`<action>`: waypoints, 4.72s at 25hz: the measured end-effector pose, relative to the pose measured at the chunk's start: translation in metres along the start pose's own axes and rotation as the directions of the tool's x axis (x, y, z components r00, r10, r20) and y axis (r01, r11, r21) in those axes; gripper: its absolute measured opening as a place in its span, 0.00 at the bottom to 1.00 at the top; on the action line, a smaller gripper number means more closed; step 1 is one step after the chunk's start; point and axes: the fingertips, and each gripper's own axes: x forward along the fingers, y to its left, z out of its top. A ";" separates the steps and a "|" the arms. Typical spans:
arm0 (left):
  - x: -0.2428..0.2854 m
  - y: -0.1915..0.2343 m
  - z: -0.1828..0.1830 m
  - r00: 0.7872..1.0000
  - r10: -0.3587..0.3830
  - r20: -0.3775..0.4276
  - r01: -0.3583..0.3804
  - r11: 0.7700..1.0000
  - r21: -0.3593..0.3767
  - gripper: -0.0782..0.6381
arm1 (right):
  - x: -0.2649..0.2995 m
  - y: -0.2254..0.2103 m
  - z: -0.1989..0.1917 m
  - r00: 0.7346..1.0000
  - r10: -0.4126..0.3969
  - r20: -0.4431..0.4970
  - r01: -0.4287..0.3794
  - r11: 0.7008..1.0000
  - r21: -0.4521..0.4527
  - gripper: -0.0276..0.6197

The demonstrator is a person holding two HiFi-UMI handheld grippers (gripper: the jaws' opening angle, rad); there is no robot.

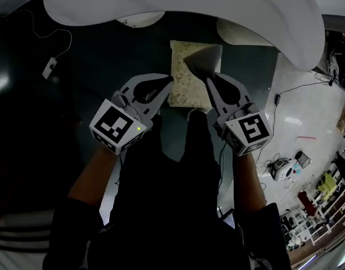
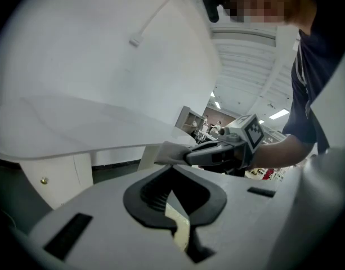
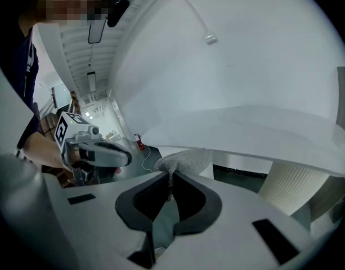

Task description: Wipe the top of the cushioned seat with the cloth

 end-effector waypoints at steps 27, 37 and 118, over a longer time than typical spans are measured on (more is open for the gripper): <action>0.099 0.081 -0.183 0.969 0.241 -0.061 -0.248 0.925 -0.288 0.12 | 0.205 -0.096 -0.243 0.932 0.213 -0.293 -0.229 0.973 -0.020 0.10; 0.090 0.090 -0.211 0.967 0.249 -0.062 -0.255 0.911 -0.325 0.12 | 0.244 -0.094 -0.287 0.897 0.218 -0.384 -0.242 0.970 -0.014 0.10; 0.067 0.046 -0.215 0.981 0.067 -0.180 -0.110 0.964 -0.242 0.12 | 0.189 -0.064 -0.320 0.923 0.065 -0.380 -0.026 0.994 0.108 0.10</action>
